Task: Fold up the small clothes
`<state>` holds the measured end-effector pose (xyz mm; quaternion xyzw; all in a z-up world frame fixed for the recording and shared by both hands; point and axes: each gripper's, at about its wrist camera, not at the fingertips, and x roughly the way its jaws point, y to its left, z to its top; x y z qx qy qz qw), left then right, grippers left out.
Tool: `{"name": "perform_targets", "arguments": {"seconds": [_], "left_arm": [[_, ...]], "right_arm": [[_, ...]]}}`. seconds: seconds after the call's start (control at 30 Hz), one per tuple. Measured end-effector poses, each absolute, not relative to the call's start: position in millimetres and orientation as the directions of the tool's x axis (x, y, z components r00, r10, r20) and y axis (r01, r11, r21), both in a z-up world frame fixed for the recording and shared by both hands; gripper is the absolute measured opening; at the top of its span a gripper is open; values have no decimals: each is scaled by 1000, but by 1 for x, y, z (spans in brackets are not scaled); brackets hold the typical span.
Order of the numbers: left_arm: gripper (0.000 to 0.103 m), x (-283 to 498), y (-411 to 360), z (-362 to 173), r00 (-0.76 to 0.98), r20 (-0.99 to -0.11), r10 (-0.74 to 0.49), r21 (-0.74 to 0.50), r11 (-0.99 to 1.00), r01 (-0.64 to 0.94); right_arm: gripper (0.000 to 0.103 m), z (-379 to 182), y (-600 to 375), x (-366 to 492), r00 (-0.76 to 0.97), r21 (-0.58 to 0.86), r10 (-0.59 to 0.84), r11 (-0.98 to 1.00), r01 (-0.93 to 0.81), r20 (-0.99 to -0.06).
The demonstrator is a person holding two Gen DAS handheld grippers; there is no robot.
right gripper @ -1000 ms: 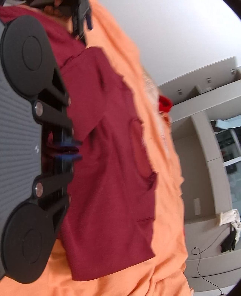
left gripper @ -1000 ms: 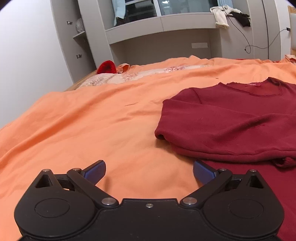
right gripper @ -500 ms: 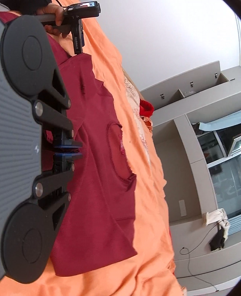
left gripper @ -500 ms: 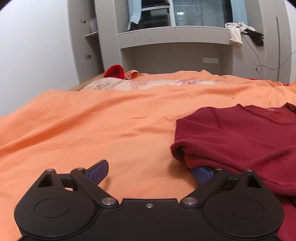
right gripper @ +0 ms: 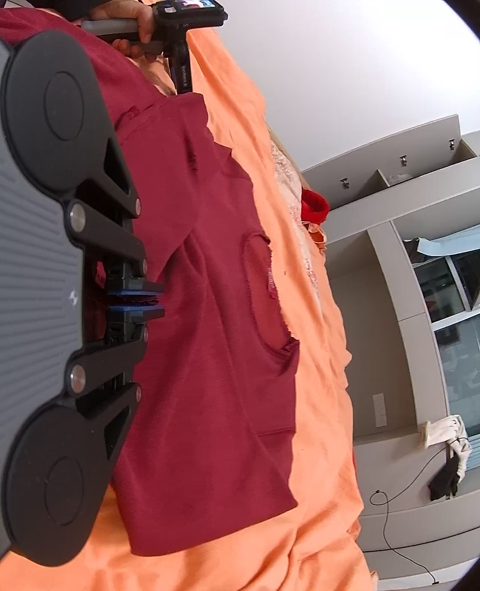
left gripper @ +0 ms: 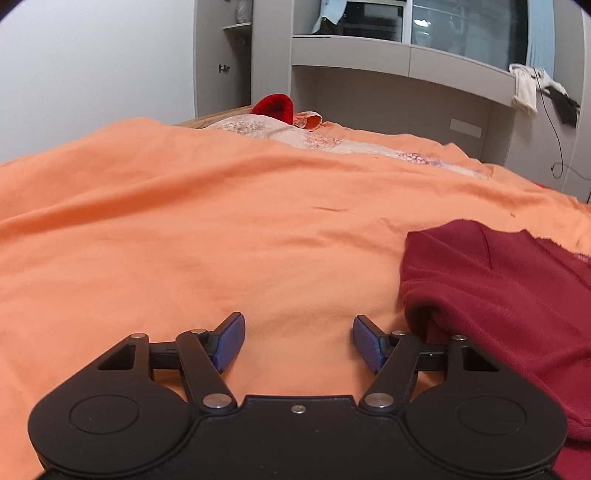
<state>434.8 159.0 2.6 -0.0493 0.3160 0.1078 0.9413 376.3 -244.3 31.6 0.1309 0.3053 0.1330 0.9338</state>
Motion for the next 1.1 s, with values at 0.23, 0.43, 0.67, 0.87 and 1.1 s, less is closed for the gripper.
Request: {"name": "perform_targets", "arguments": {"seconds": [0.23, 0.43, 0.67, 0.87, 1.1], "left_arm": [[84, 407, 181, 24, 843, -533, 70, -248, 940, -235], [86, 422, 167, 21, 841, -538, -64, -344, 927, -150], [26, 443, 156, 2, 792, -590, -157, -401, 908, -118], [7, 434, 149, 5, 813, -571, -117, -375, 918, -131], [8, 440, 146, -8, 778, -621, -89, -329, 931, -156]], "right_arm": [[14, 31, -249, 376, 781, 344, 326, 926, -152, -533], [52, 32, -249, 375, 790, 335, 307, 932, -137, -531], [63, 32, -249, 372, 789, 334, 313, 931, -146, -529], [64, 33, -251, 372, 789, 342, 319, 928, -147, -525], [66, 29, -247, 373, 777, 323, 319, 933, -157, -543]]}}
